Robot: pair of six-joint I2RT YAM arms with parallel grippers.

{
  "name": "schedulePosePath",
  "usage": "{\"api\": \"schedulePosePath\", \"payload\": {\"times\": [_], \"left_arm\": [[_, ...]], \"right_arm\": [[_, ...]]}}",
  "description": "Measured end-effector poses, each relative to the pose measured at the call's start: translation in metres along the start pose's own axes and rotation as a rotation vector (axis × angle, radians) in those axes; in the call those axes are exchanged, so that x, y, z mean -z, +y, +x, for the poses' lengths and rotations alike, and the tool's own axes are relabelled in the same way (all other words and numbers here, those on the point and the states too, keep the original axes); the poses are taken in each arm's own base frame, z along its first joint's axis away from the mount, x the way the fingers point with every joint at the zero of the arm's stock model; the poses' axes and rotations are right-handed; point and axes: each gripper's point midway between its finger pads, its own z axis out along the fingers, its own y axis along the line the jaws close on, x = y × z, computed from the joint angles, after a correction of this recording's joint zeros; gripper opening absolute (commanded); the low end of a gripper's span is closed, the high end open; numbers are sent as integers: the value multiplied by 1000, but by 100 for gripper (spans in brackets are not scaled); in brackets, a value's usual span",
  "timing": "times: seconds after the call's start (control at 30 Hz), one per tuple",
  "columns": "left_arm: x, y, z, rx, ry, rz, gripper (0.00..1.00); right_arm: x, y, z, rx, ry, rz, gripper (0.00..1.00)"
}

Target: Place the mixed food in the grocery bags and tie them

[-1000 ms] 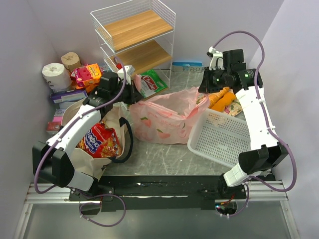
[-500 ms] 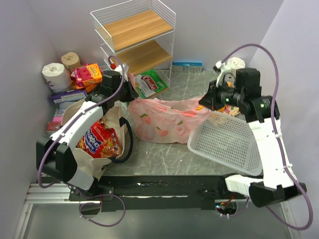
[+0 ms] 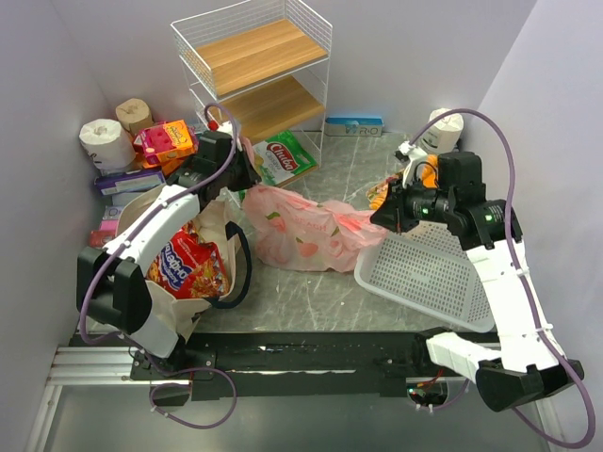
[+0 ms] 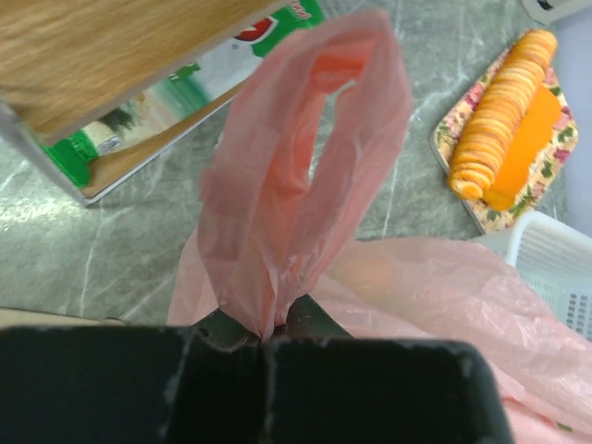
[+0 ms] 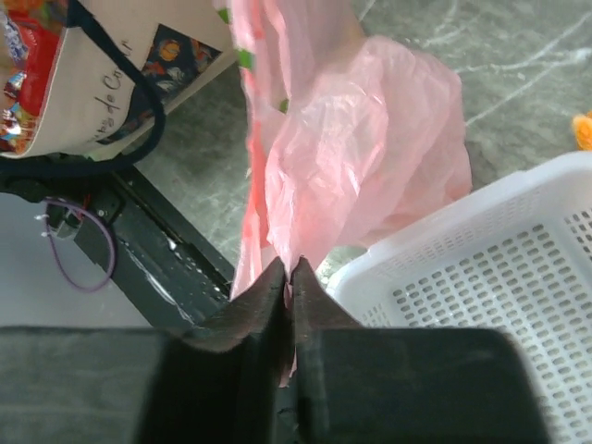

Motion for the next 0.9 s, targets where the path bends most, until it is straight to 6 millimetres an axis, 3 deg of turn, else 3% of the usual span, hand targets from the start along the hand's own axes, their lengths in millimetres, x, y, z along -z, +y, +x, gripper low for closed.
{"api": "schedulePosePath", "payload": {"times": [0.07, 0.1, 0.2, 0.43, 0.63, 0.67, 0.9], "left_arm": [[0, -5, -1, -14, 0, 27, 1], [0, -8, -2, -25, -1, 47, 1], [1, -16, -2, -58, 2, 99, 1], [3, -25, 1, -120, 20, 165, 1], [5, -25, 4, -141, 28, 177, 1], [6, -26, 4, -143, 27, 178, 1], [6, -25, 4, -164, 25, 178, 1]], "right_arm": [[0, 3, -2, -1, -10, -16, 36], [0, 4, -4, 3, -16, -25, 49], [-3, 13, -13, 18, -46, -86, 64], [-9, 25, -23, 73, -101, -190, 72], [-11, 6, -16, 122, -76, -91, 76], [-10, 3, -14, 128, -69, -71, 84], [1, -7, 2, 188, -74, 18, 92]]}}
